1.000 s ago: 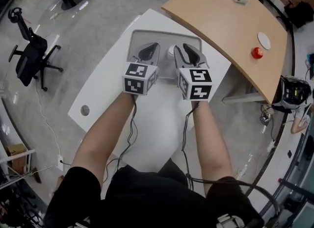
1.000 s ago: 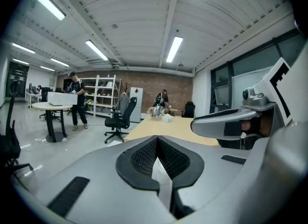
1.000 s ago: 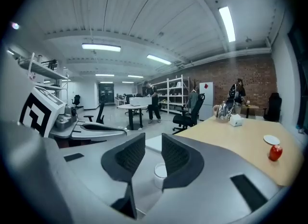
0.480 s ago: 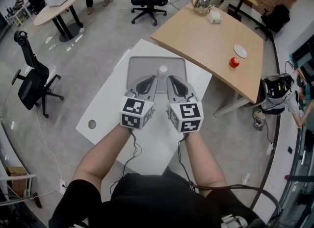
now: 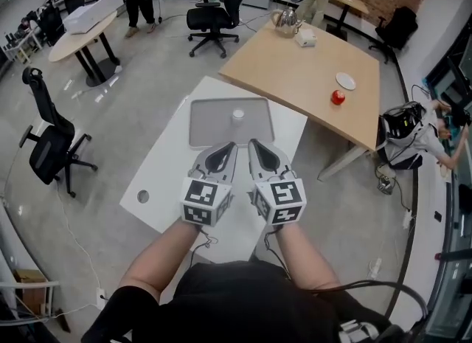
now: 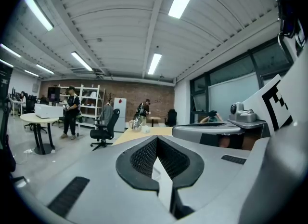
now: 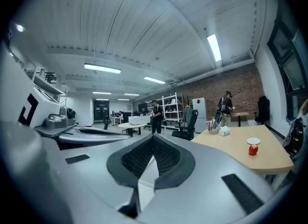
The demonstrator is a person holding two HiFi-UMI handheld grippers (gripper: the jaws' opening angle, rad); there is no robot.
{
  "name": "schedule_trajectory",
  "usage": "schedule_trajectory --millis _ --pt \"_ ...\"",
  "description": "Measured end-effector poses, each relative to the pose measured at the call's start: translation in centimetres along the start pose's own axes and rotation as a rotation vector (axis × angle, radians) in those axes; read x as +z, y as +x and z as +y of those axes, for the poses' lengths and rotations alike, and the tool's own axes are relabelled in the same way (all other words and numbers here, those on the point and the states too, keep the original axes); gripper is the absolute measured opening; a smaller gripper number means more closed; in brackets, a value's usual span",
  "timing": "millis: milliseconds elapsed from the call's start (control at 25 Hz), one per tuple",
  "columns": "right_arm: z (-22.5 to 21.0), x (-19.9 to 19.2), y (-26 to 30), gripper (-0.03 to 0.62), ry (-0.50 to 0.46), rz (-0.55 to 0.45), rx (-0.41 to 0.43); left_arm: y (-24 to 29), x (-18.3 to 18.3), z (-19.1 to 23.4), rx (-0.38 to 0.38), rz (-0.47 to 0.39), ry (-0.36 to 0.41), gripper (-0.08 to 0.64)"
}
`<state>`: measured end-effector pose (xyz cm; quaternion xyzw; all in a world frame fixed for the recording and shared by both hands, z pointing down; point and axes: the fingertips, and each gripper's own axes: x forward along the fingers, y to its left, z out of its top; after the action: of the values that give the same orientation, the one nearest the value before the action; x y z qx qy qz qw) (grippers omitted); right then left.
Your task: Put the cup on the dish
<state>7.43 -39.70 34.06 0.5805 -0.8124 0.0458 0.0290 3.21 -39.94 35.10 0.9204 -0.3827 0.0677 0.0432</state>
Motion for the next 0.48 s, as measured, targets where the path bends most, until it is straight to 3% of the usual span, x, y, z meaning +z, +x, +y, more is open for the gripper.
schedule_trajectory --millis 480 --pt "4.2 -2.6 -4.6 0.012 0.033 0.075 0.051 -4.4 -1.2 -3.0 -0.022 0.012 -0.054 -0.003"
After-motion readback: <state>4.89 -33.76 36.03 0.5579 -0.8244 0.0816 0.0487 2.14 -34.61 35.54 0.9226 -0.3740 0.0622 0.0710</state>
